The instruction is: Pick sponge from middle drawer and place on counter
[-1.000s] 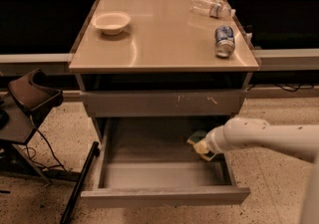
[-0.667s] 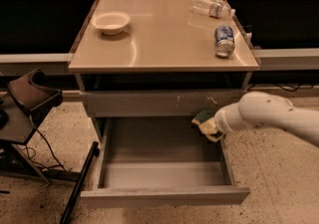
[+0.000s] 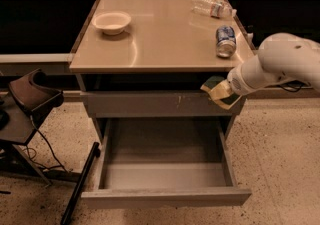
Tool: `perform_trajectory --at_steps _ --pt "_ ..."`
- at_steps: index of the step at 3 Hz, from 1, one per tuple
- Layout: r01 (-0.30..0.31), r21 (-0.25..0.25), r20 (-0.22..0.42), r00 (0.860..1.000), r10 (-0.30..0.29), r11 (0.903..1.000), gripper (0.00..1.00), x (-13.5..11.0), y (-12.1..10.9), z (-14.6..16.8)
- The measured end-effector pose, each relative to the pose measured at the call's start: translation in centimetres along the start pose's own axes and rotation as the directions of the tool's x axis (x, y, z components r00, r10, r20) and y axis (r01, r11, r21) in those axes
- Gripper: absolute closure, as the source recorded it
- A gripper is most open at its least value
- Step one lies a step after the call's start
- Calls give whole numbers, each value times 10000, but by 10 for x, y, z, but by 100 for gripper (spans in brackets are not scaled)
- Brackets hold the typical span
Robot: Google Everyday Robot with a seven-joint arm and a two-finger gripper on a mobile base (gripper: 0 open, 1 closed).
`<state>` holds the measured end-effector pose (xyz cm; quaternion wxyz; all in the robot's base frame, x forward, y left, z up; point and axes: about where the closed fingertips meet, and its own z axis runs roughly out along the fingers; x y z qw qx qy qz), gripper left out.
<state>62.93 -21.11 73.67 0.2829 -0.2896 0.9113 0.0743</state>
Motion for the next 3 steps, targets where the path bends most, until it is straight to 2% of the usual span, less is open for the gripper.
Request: perform_trajectory --at_steps 1,2,3 --pt "-349 162 -46 9994 350 9993 100 -20 -22 -29" --pt "-344 185 -30 9994 345 9992 100 -21 -24 -31" --pt "-40 -524 -164 9999 32 9986 100 -20 -3 -35"
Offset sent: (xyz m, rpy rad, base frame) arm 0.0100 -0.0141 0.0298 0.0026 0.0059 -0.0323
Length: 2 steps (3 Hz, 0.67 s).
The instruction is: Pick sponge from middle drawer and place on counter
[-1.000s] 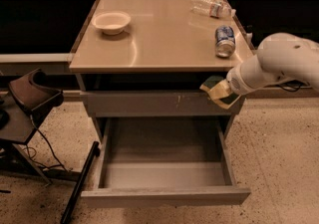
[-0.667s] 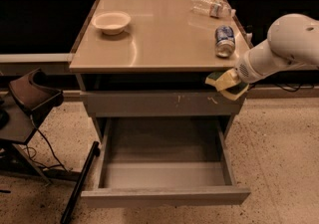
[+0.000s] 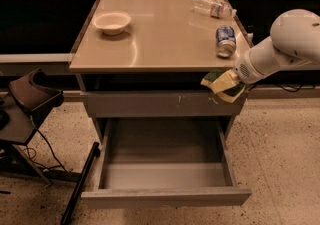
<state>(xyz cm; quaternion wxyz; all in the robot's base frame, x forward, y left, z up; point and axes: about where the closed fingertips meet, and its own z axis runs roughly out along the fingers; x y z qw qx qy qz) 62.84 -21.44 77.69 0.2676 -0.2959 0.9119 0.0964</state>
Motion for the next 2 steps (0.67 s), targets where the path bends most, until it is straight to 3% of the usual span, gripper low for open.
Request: perform_trajectory --at_steps 1,2 --pt "603 -817 59 9982 -601 9948 100 -2 25 -16" --pt "2000 -1508 1024 9772 -1859 9681 100 -25 58 -57"
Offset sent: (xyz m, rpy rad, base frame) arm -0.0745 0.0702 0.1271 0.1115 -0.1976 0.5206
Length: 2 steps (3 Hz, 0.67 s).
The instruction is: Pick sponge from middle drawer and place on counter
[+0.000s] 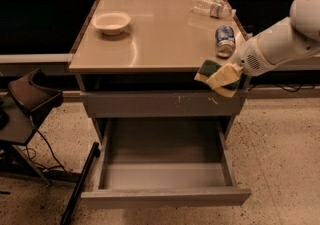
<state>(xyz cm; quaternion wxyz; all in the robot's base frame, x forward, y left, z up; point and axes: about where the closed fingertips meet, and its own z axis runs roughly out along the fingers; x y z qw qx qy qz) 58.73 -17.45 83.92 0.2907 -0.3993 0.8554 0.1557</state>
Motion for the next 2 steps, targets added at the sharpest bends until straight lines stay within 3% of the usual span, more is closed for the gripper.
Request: perform_trajectory --at_steps 1,2 --pt "1156 172 385 9925 -1162 9931 100 -41 -21 -6" --pt "1545 109 554 9864 -1548 9879 100 -120 -35 24"
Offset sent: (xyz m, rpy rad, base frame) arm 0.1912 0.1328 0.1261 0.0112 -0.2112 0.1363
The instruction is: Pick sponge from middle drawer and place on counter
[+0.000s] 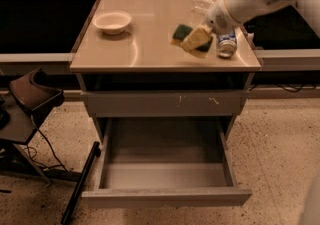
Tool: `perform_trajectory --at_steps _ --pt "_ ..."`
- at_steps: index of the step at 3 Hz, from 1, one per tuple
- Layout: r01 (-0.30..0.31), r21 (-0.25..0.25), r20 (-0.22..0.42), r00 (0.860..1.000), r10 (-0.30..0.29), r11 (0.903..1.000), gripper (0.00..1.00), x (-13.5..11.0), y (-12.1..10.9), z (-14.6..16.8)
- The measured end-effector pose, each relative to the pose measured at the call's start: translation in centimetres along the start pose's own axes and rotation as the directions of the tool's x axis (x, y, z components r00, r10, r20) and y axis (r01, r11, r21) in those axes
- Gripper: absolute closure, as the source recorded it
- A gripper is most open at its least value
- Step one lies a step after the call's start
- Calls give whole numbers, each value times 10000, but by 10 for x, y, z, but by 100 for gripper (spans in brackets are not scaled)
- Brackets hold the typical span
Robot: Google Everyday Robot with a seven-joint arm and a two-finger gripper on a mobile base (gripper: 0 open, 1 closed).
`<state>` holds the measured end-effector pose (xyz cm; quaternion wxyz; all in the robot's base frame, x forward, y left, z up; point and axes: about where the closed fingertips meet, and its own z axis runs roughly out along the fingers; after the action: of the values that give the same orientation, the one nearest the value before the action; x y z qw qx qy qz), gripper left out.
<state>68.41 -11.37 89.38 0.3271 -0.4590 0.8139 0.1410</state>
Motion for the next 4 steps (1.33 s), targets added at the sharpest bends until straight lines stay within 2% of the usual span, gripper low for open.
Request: perform_trajectory --at_steps 1,2,3,4 --pt "-439 -186 -364 9984 433 9989 100 -47 -24 70" --pt "-611 -65 -529 9968 607 9981 100 -82 -39 121" --pt "-815 44 -1046 9912 816 9967 100 -75 -51 163" --pt "-852 -2 -1127 9900 847 9964 81 -70 -52 171"
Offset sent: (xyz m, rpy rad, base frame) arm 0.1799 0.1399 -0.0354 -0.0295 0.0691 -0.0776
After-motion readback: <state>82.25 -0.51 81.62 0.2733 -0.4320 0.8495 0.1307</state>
